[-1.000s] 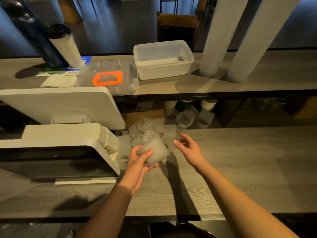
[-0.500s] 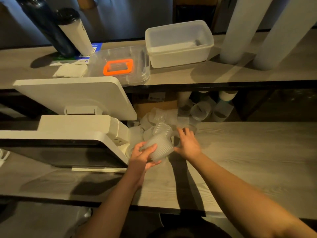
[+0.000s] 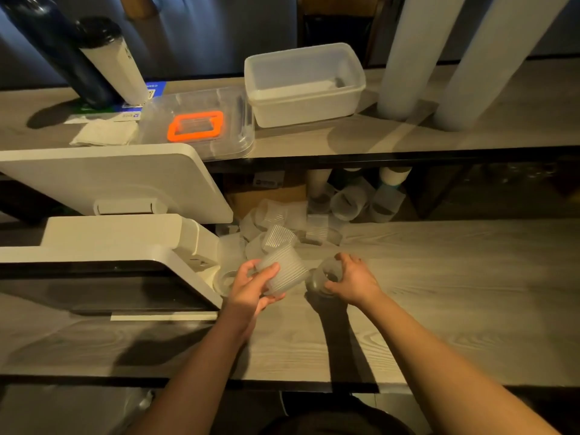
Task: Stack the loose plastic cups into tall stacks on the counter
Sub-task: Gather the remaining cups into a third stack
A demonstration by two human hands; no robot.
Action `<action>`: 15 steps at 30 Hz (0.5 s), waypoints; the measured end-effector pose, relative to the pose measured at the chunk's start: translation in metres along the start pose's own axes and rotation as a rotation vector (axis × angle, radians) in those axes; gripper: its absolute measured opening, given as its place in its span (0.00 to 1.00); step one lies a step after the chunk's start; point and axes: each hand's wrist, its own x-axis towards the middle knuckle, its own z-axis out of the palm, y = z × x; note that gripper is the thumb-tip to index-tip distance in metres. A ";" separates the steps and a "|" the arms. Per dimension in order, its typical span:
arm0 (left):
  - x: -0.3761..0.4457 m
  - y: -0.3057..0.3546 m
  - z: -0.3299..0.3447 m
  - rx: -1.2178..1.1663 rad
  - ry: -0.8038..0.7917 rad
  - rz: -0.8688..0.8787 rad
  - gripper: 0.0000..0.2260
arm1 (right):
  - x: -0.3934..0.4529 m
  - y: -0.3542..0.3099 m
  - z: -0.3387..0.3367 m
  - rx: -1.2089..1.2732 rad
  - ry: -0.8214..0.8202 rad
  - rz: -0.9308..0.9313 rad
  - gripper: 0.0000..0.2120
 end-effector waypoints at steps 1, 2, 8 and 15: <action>0.000 0.000 0.003 0.007 -0.007 0.004 0.32 | -0.002 0.006 -0.003 0.009 0.012 0.018 0.37; 0.000 0.001 0.006 0.016 -0.014 0.012 0.33 | -0.004 0.012 -0.006 0.030 0.031 0.038 0.37; -0.002 0.005 0.017 0.060 -0.083 0.074 0.32 | -0.021 0.021 -0.039 0.834 0.114 0.123 0.25; -0.011 0.011 0.030 0.140 -0.150 0.129 0.27 | -0.043 0.004 -0.079 1.156 -0.088 -0.071 0.21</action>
